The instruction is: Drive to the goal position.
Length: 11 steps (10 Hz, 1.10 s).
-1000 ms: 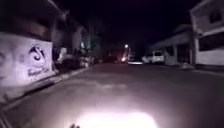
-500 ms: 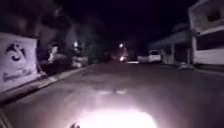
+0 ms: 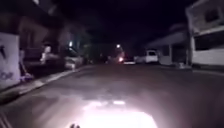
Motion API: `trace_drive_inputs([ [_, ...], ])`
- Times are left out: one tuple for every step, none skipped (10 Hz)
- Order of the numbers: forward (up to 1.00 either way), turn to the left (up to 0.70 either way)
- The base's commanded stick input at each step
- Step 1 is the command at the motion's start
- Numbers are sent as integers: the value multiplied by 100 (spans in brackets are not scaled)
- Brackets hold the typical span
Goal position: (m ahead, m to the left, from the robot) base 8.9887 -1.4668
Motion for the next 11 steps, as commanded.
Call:
trace_drive_inputs([
  [100, 0],
  [100, 0],
  [100, 0],
  [100, 0],
  [100, 0],
  [100, 0],
  [100, 0],
  [100, 0],
  [100, 0],
  [100, 0],
  [100, 0],
])
